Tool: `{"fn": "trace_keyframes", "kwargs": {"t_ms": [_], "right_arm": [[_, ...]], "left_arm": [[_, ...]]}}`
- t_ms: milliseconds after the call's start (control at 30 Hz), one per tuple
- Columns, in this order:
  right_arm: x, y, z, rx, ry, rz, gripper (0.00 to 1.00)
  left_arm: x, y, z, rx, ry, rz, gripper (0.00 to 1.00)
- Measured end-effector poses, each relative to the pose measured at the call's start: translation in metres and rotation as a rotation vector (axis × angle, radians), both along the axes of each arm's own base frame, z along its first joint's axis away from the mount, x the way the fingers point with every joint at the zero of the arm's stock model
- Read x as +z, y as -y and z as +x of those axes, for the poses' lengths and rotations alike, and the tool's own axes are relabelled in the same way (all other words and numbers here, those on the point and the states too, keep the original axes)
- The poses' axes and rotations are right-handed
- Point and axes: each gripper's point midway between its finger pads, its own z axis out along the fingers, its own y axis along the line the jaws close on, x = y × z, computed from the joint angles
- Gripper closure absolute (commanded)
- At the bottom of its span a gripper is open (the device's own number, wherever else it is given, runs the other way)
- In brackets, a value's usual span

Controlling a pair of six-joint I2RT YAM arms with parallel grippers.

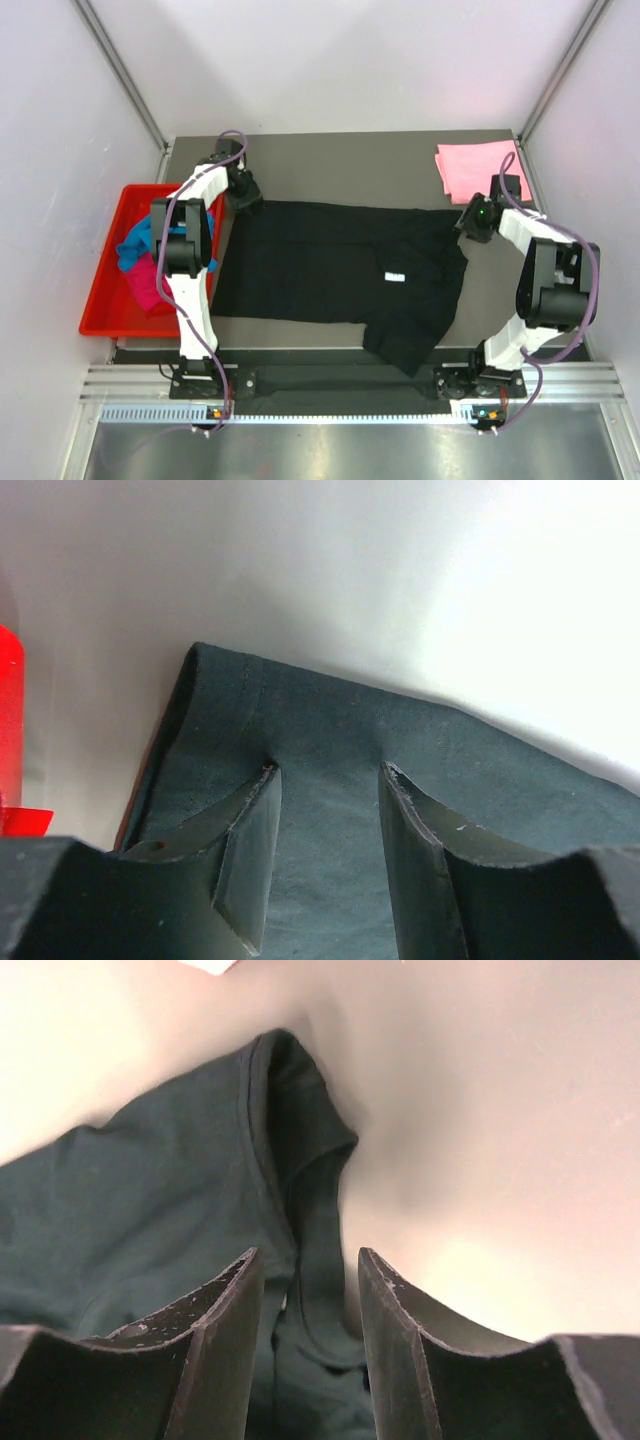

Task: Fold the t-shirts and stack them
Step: Fold the tshirt

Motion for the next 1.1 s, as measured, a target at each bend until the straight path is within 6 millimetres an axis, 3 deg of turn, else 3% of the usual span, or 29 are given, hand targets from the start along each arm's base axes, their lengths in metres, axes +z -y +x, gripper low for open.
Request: {"fn": "trace_keyframes", "kwargs": {"t_ms": [133,233,267,300,400,633,767,1000,1100], "right_arm": [[-0.011,-0.002,0.009,0.016,0.023,0.028,0.53],[-0.018,-0.006,0.017,0.035,0.041,0.058,0.57],[-0.019,-0.007,0.019,0.04,0.048,0.066,0.61],[-0.021,-0.007,0.021,0.044,0.058,0.073,0.74],[-0.025,-0.006,0.021,0.046,0.069,0.088,1.0],[-0.029,0.016,0.009,-0.041,0.105,0.107,1.0],[-0.026,0.017,0.002,-0.07,0.125,0.11,1.0],[-0.014,0.019,0.0,-0.099,0.133,0.107,0.62],[0.001,0.02,-0.008,-0.103,0.104,0.076,0.55]], "left_arm": [[0.0,0.0,0.002,0.001,0.002,0.002,0.51],[0.0,-0.001,0.004,0.002,0.004,0.004,0.51],[0.0,-0.001,0.004,0.003,0.004,0.005,0.5],[0.0,-0.001,0.004,0.003,0.004,0.005,0.5],[0.0,-0.001,0.005,0.004,0.006,0.008,0.5],[-0.001,-0.003,0.012,0.009,0.011,0.019,0.5],[0.0,-0.003,0.016,0.01,0.013,0.021,0.5],[0.005,-0.002,0.02,-0.015,0.024,0.019,0.46],[0.01,0.0,0.02,-0.035,0.032,0.016,0.44]]}}
